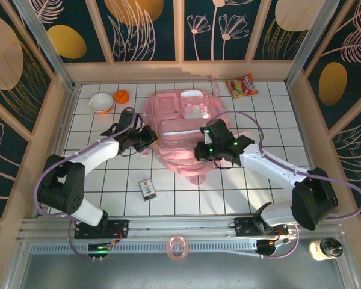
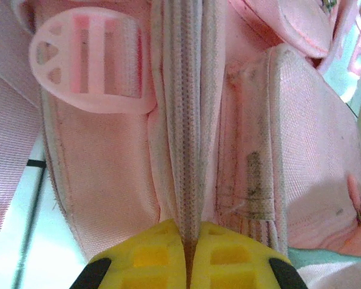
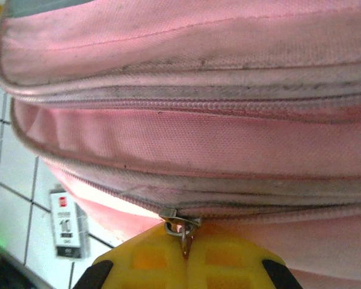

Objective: Pack the student bag

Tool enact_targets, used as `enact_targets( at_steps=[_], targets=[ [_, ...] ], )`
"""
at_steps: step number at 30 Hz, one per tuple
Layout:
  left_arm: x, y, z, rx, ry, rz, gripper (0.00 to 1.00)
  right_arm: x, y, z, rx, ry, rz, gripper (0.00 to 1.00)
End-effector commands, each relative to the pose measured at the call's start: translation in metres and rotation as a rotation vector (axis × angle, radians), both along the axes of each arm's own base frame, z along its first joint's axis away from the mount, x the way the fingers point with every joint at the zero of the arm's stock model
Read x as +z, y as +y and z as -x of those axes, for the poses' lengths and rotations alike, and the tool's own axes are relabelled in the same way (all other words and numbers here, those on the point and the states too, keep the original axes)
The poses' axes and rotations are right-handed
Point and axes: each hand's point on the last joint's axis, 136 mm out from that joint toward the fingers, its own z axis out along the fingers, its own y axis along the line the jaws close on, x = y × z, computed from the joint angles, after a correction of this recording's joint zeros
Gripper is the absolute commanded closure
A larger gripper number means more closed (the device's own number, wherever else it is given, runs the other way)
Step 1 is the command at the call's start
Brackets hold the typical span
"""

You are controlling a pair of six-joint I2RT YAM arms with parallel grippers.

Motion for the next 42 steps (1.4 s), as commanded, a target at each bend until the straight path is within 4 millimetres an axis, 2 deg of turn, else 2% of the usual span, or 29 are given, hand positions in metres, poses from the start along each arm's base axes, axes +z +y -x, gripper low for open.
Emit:
enact_targets(
  at_steps=[1,4,5,8,10,12,14,17,19,22,25,28,30,37,39,42],
  targets=[
    [0.0,0.07,-0.027,0.149,-0.074,-0.196,1.0,0.015,0.035,0.01,0.072,-0.009,-0.068,1.0],
    [0.003,0.081,-0.041,0.137,-0.099,-0.221,1.0,0.012,0.066,0.017,0.093,0.006,-0.115,1.0],
    [0.004,0.082,-0.045,0.126,-0.11,-0.237,0.97,0.011,0.072,0.016,0.088,0.011,-0.128,1.0],
    [0.029,0.077,-0.059,0.048,-0.211,-0.27,0.69,0.013,0.081,0.01,0.066,0.008,-0.163,1.0],
    [0.051,0.066,-0.059,-0.046,-0.323,-0.257,0.45,0.018,0.082,0.007,0.067,-0.008,-0.176,1.0],
    [0.073,0.056,-0.054,-0.125,-0.447,-0.231,0.33,0.02,0.081,0.004,0.072,-0.015,-0.177,1.0],
    [0.086,0.049,-0.043,-0.22,-0.569,-0.243,0.3,0.021,0.078,0.003,0.076,-0.016,-0.175,1.0],
    [0.1,0.031,-0.016,-0.461,-0.781,-0.284,0.31,0.023,0.076,0.004,0.084,-0.02,-0.182,1.0],
    [0.104,0.016,0.01,-0.664,-0.931,-0.315,0.32,0.024,0.075,0.004,0.088,-0.022,-0.199,1.0],
    [0.103,-0.003,0.037,-0.892,-1.062,-0.343,0.25,0.022,0.077,0.005,0.101,-0.016,-0.212,1.0],
    [0.093,-0.027,0.053,-1.11,-1.097,-0.391,0.26,0.024,0.08,0.004,0.11,-0.017,-0.225,1.0],
    [0.081,-0.048,0.06,-1.259,-1.139,-0.468,0.28,0.024,0.08,0.003,0.107,-0.019,-0.229,1.0],
    [0.074,-0.054,0.059,-1.303,-1.158,-0.518,0.27,0.024,0.08,0.004,0.113,-0.015,-0.23,1.0],
    [0.033,-0.063,0.052,-1.446,-1.124,-0.697,0.28,0.027,0.081,0.006,0.133,-0.017,-0.257,1.0],
    [0.023,-0.062,0.046,-1.451,-1.129,-0.747,0.38,0.027,0.081,0.007,0.133,-0.015,-0.254,1.0],
    [0.023,-0.057,0.038,-1.433,-1.132,-0.811,0.71,0.022,0.069,0.006,0.108,-0.006,-0.223,1.0]
  ],
)
